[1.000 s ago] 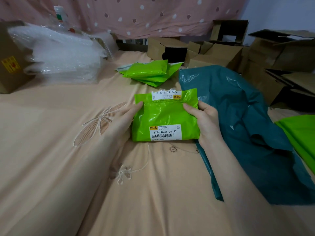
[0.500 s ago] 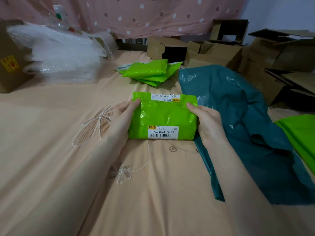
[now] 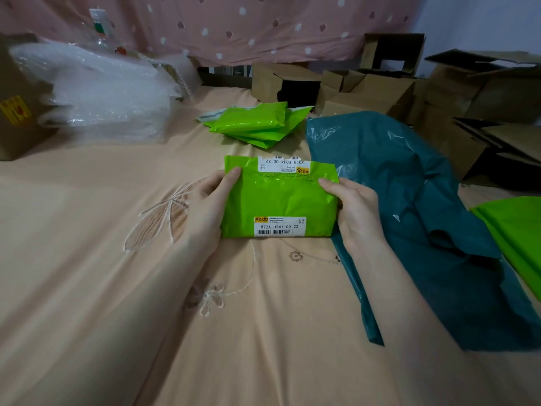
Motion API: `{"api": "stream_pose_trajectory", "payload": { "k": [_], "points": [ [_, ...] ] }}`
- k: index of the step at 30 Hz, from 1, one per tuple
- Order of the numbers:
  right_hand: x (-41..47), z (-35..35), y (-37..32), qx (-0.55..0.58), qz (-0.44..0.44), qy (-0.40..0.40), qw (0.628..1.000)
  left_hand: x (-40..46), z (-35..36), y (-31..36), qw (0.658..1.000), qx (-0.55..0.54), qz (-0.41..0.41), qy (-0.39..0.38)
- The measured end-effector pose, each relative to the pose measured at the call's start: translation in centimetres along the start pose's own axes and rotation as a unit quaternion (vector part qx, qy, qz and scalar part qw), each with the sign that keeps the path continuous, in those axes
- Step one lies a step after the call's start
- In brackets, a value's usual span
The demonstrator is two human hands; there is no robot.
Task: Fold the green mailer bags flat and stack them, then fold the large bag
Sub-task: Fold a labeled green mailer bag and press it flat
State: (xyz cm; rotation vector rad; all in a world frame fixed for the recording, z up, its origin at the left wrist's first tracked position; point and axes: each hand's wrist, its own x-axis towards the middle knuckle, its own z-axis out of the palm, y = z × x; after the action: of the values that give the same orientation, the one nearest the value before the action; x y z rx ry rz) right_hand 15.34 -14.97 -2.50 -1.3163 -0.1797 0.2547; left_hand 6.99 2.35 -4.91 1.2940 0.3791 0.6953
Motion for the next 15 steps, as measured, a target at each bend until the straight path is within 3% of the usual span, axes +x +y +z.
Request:
{"api": "stream_pose_trajectory", "payload": {
  "k": [15],
  "points": [
    [-0.11, 0.13, 0.11, 0.007, -0.019, 0.011, 1.000, 0.17, -0.12, -0.19, 0.999, 0.031, 0.028, 0.005]
  ]
}}
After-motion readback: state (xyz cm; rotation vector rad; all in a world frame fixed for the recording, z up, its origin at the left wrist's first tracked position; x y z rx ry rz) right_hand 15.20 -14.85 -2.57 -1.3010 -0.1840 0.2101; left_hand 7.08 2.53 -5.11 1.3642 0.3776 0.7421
